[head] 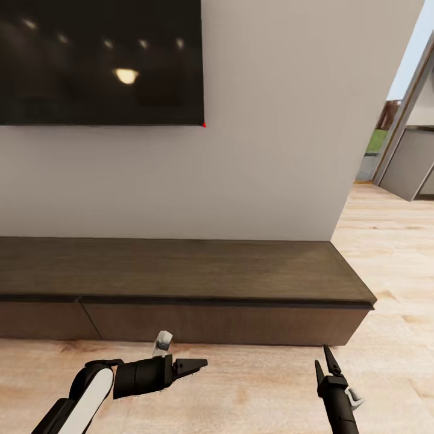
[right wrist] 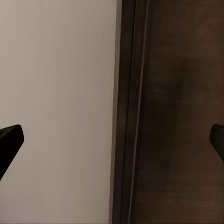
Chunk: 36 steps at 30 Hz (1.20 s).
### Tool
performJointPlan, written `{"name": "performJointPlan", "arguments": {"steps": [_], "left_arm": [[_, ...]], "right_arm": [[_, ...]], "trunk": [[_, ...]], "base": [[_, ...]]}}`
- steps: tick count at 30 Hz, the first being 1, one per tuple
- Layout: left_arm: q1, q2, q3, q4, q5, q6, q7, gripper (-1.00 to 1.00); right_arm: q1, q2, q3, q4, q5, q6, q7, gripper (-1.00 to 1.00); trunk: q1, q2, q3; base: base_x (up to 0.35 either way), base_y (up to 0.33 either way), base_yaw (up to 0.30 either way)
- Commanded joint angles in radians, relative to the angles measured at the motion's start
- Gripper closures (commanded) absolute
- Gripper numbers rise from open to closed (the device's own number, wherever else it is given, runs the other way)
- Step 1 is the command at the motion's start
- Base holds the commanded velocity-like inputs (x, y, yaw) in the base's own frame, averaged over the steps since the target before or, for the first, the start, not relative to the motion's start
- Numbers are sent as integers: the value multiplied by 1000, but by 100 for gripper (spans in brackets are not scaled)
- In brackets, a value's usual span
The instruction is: Place each of the two pumpkins and all three candles from the living room inside a cabinet in the living room (use any cabinet), then make sure every cabinet is closed, and position the cauldron so it is next to a table in the living room.
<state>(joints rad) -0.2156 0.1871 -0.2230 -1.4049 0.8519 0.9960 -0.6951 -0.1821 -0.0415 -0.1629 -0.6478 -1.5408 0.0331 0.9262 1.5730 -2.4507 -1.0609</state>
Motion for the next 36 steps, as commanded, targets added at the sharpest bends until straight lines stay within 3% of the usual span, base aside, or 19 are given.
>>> {"name": "performJointPlan", "arguments": {"steps": [1, 12, 21, 26, 36], "left_arm": [[-1, 0, -1, 1, 1, 4, -2, -100], [0, -1, -12, 1, 1, 4, -2, -100], [2, -7, -62, 5, 1, 3, -3, -100], [2, -10, -70, 7, 2, 2, -3, -100], [2, -11, -71, 10, 1, 1, -3, -100]], "right_arm": [[0, 0, 2, 0, -9, -2, 2, -100], [-10, -1, 3, 1, -7, -16, -32, -100], [-93, -3, 10, 77, 5, -25, -26, -100], [-103, -15, 13, 87, 47, -25, -17, -100], [-103, -17, 13, 88, 60, -25, -14, -100]], "trunk": [[0, 0, -1], [0, 0, -1], [0, 0, -1], [0, 0, -1], [0, 0, -1]], "base": [[209, 1, 0], [147, 0, 0], [21, 0, 0], [20, 0, 0], [154, 0, 0]]}}
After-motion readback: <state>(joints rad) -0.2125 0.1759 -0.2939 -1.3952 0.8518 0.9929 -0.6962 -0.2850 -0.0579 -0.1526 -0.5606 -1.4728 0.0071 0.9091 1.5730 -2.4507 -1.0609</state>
